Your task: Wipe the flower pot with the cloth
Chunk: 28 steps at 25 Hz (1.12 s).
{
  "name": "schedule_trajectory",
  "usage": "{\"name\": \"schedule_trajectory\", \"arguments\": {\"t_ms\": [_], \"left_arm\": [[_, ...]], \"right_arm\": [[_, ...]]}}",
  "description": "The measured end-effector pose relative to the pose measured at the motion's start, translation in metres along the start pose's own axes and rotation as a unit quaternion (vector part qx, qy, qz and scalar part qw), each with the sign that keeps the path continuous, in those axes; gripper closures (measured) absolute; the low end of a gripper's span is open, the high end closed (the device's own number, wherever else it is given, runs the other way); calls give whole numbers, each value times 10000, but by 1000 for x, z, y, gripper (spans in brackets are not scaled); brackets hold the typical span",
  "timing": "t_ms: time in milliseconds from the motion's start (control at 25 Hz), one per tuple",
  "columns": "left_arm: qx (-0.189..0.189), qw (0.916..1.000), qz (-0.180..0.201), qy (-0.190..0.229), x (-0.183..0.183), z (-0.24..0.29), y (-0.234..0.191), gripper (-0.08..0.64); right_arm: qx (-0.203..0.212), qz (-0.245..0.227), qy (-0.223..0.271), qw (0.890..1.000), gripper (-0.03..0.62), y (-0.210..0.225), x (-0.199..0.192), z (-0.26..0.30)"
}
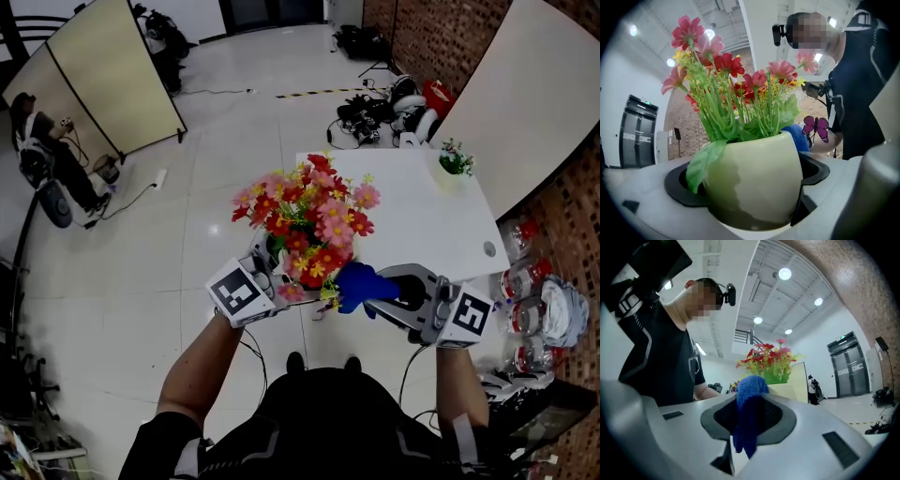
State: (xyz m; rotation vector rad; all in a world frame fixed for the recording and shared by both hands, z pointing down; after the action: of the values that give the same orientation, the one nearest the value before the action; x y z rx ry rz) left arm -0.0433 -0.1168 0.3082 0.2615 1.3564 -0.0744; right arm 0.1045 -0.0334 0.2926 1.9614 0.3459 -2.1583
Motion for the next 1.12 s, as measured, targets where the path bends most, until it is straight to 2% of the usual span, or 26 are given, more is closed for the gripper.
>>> {"name": "schedule_trajectory", "arguments": {"t_ms": [80, 160, 240, 520, 960, 1120], "left_arm": [[12, 10000, -34, -40, -5, 3, 0, -18], [16, 9999, 18, -149, -19, 2, -5, -17], [-7, 9997, 41, -224, -36, 0, -13, -17], [-27, 9989, -259, -387, -89, 3, -23, -17], [-180, 9948, -522, -853, -201, 51, -39, -17], [-352, 9930, -448, -1036, -242, 75, -34, -17]], "right_arm": [[-218, 306, 285, 9989, 522, 12, 1, -15], [-478, 415, 417, 9971, 522, 26, -9, -25], [-675, 415, 368, 9962, 522, 35, -21, -25], [-1327, 660, 187, 9888, 522, 41, -47, -22], [-1922, 1277, -168, 9729, 522, 53, -98, -35], [-2004, 1401, -350, 9690, 522, 57, -126, -41]]}}
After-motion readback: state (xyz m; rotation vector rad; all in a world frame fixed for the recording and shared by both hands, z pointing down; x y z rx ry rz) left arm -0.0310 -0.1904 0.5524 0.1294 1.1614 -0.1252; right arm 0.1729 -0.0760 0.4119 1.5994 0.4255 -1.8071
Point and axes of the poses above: the fingertips, and each gripper's own axes: z forward along the fingers, y to its right, x out of its top, the point moved 6 cm from there along -z, backward along the fingers, and after that the axes turned 12 degrees about -y, right-handed, at the moved point
